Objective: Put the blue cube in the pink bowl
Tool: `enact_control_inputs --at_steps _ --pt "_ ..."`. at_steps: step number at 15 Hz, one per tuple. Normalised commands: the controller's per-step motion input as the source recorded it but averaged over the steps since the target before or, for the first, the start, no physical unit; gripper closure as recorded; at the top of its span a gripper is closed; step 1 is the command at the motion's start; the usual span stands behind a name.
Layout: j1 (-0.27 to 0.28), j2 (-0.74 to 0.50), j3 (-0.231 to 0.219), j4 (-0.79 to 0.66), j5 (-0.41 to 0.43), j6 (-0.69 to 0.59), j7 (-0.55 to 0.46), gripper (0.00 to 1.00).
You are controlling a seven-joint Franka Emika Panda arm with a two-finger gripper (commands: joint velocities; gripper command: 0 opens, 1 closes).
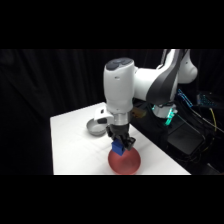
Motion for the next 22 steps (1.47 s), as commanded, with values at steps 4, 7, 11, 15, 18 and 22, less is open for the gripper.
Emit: enact_control_inputs --at_steps 4,7,11,15,18,22 --pt "0.006 0.21 0.031 0.06 0.096 0.20 -0.07 0.77" --pt "0.011 0.12 0.008 0.09 0.076 0.13 -0.05 0.25" --pt "0.009 0.05 -0.003 0.09 0.070 0.07 -0.05 0.00" --pt "0.033 -0.08 -0.036 0.10 0.040 -0.13 0.02 0.00" --pt "0.072 -0.25 -0.056 0.09 -0.008 -0.31 0.09 0.00" --pt "0.080 -0.30 -0.062 0.11 -0.054 -0.40 0.11 0.00"
